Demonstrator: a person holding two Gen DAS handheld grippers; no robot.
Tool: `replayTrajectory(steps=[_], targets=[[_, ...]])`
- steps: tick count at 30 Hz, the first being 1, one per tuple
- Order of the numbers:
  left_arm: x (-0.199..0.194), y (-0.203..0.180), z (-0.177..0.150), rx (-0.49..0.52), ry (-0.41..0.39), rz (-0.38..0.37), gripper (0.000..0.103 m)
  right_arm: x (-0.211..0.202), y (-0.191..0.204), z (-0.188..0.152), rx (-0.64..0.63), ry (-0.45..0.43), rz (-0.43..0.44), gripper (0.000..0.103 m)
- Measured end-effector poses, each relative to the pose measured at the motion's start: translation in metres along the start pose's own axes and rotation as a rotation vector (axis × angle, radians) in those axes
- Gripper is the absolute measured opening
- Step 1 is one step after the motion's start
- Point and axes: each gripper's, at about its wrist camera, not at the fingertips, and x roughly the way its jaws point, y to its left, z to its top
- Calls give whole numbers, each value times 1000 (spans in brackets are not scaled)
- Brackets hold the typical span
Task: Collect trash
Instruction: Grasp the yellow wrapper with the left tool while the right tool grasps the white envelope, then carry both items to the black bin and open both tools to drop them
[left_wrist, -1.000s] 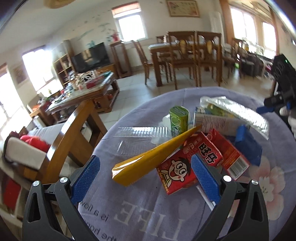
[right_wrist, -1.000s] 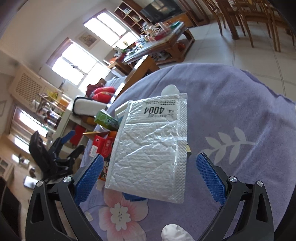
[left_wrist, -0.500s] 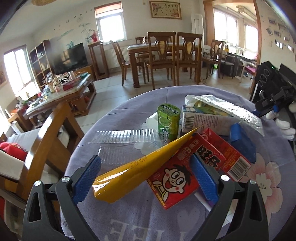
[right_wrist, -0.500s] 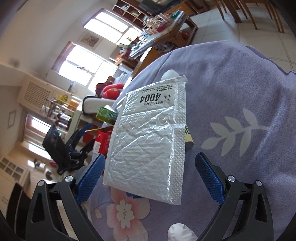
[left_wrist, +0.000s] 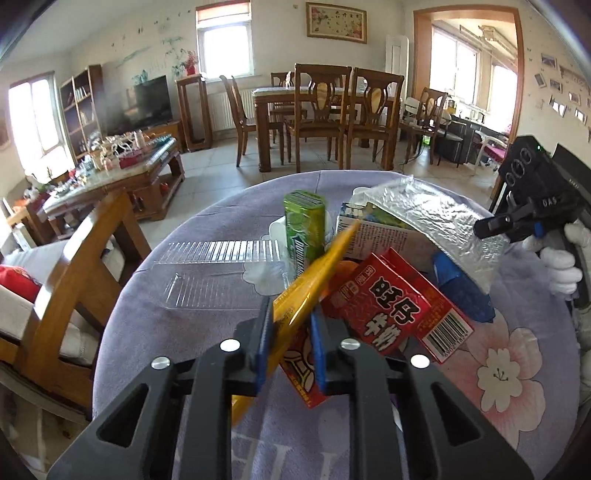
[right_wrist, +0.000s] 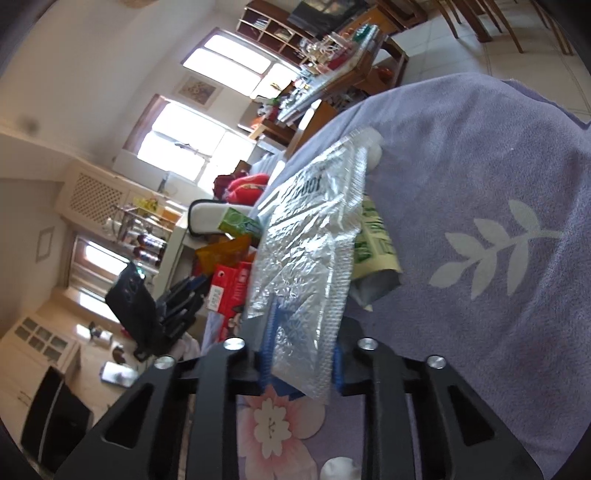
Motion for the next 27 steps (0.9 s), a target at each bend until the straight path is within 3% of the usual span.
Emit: replayTrajectory(steps=[5,13,19,27], targets=[[-20,-8,0,-47,-90,26,9,-15,10,-5,-26,-31,21,8],[-73,-29,6,-144,-258,38,9,-47,36,-14,-84,-97,39,7],[-95,-76,16,-126,-321,-17,9,-83,46,-24,-122,-147,21,7],[-71,-132,36,-115,-343,-160,9,-154,39,-33,-153,-194,-70,7]])
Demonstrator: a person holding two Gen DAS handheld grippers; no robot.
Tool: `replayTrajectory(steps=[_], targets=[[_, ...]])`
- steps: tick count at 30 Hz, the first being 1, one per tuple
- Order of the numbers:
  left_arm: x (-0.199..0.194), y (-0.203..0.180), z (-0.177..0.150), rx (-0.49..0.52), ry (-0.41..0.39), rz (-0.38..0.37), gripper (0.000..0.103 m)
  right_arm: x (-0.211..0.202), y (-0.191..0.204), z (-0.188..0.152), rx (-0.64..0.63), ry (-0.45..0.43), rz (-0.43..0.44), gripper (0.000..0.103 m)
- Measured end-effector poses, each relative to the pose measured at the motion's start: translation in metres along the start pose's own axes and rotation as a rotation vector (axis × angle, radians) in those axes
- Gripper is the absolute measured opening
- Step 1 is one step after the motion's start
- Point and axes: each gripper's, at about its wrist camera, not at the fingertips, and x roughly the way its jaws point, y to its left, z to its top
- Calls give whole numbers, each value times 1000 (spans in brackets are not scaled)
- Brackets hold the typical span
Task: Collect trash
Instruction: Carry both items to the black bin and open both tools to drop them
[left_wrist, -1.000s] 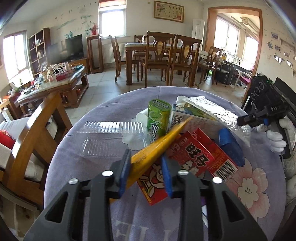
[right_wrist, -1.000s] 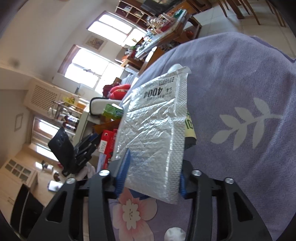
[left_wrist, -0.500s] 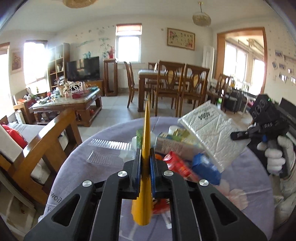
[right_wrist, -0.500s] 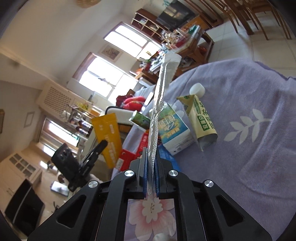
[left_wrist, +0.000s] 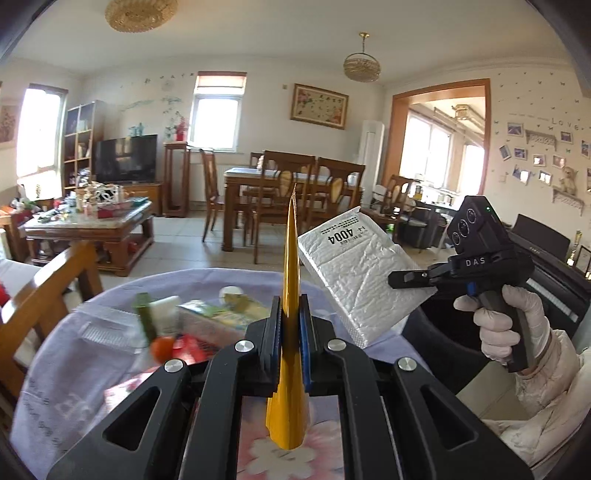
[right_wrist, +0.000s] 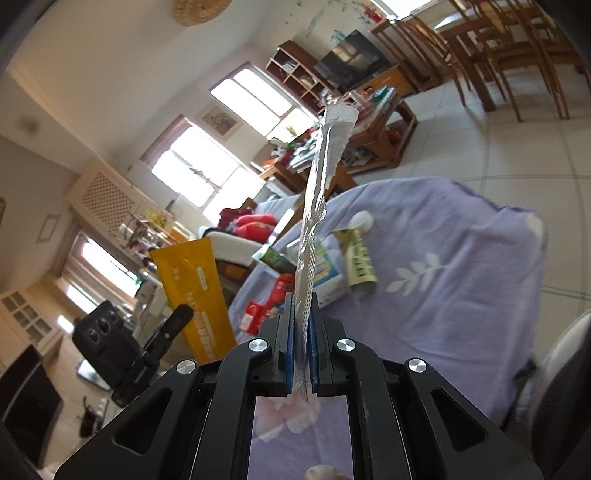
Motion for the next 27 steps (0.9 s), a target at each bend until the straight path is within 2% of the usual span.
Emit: replayTrajectory(steps=[8,17,23,27], targets=[[57,-72,-3,28,18,-151,9,-87,-50,-4,7,-57,-137,7],[126,-152,-11,62,82,-325,9,-183,-126,-36,106,-134,-246,7],[164,-193,-20,74,133,-413,10,-221,-168,-59,160,-149,-315,7],[189,-214,-27,77,177,-451,10,-232,-191,-76,176,-111,-386,7]])
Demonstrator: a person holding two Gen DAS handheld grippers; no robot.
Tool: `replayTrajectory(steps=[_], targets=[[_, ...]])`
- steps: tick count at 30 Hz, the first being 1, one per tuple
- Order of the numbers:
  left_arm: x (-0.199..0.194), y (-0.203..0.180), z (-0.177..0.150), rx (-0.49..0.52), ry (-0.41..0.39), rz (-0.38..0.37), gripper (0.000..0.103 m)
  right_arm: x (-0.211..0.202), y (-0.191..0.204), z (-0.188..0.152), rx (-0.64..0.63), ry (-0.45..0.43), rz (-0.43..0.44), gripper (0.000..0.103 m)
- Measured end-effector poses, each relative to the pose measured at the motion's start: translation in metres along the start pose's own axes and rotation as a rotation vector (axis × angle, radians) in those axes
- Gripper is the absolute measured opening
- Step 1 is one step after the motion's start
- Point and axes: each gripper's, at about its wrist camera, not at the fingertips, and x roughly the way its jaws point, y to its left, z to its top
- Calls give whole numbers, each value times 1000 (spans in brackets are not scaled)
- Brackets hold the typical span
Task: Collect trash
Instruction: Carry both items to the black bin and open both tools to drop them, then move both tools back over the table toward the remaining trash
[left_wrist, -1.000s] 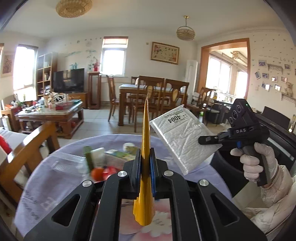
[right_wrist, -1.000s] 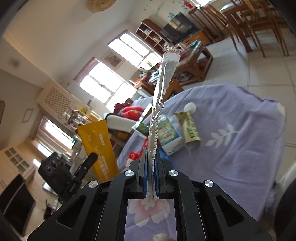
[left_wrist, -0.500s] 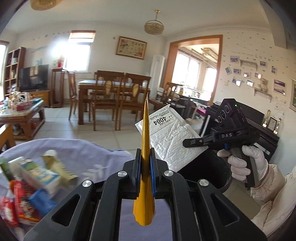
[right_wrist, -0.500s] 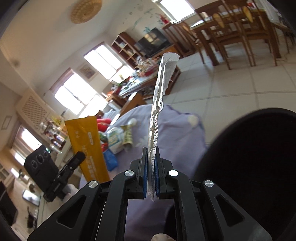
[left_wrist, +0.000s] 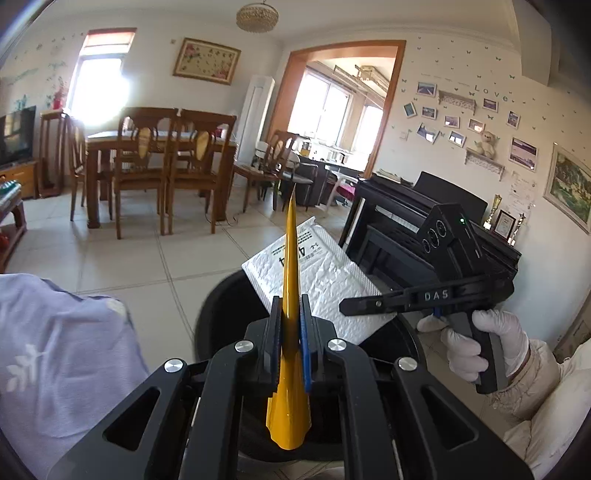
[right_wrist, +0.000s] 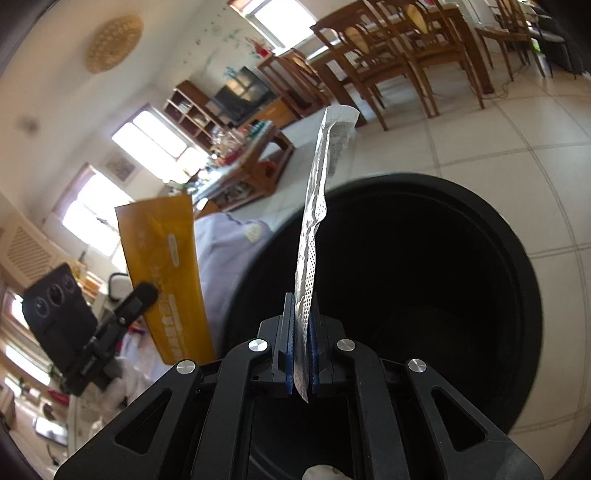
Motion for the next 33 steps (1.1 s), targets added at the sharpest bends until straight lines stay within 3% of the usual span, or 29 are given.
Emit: replayTrajectory(steps=[9,17,22,23,24,25,27,29,31,33], targets=[[44,-3,-14,-13,127,5,12,12,-10,-26,-48,32,-128,7],[49,-9,-19,11,183,56,14,25,-7,-33,-119,67,-237,7],[53,-12,-20,21,212,71,14,24,3,-47,-133,117,-261,7],[53,-13,-19,21,219,71,14,22,6,-49,-138,122,-266,8],[52,-12,-20,20,225,70,14,21,10,-54,-144,123,-268,16],[52,-13,-20,21,229,69,16,17,14,-58,-151,117,-269,22],[50,-14,-20,25,233,74,31,12,22,-61,-157,97,-268,51],[46,-16,-20,33,228,92,72,8,24,-58,-150,67,-270,69],[39,-18,-21,46,203,109,79,4,30,-54,-162,36,-274,69],[33,-18,-20,50,194,112,79,-3,40,-52,-172,-10,-279,69]])
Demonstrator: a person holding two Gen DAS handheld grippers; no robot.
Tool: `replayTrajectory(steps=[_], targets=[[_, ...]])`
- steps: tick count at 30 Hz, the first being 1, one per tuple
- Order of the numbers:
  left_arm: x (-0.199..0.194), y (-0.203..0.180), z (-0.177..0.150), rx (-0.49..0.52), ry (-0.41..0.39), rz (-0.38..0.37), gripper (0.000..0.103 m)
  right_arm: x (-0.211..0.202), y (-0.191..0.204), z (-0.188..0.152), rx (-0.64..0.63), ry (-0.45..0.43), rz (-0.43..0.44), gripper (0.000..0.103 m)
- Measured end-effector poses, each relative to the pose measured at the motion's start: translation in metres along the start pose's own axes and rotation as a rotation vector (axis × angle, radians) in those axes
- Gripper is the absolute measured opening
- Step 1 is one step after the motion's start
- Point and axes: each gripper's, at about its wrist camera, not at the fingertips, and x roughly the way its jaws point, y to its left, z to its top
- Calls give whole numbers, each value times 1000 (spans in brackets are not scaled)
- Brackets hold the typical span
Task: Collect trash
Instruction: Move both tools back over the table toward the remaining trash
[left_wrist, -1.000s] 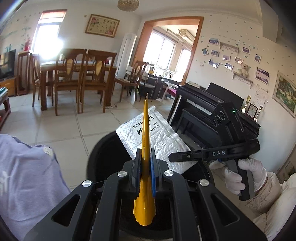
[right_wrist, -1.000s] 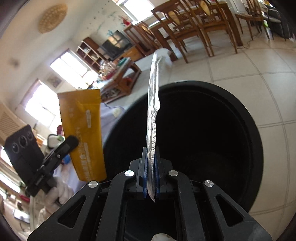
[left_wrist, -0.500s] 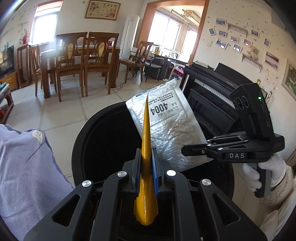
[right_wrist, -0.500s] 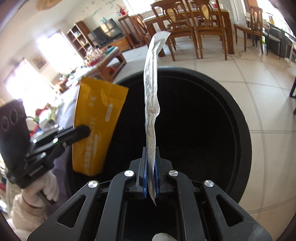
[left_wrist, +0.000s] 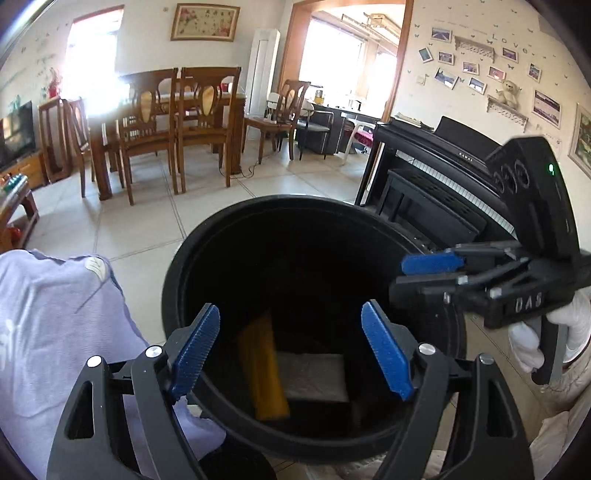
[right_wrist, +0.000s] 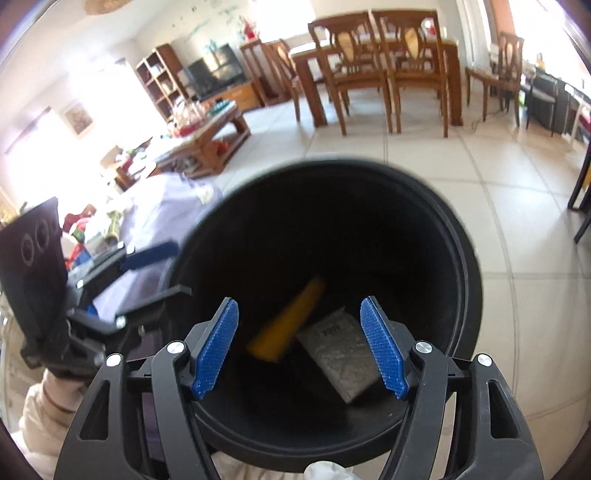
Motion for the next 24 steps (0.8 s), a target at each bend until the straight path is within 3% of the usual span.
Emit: replayTrajectory(steps=[5,9,16,24], targets=[[-29,9,-2,-31,-44,7,90,-16,21,19,-23,-82,20,69],[-60,22,-10,-68,-74,49,95,-20,43,26,-64,-116,60,78],[-128,66,-32,-169,-132,179,98,5,124,36,-180,-88,160,78],[-204,136,-82,-352,-188,347,98,49,227,34,-303,-21,291,83]])
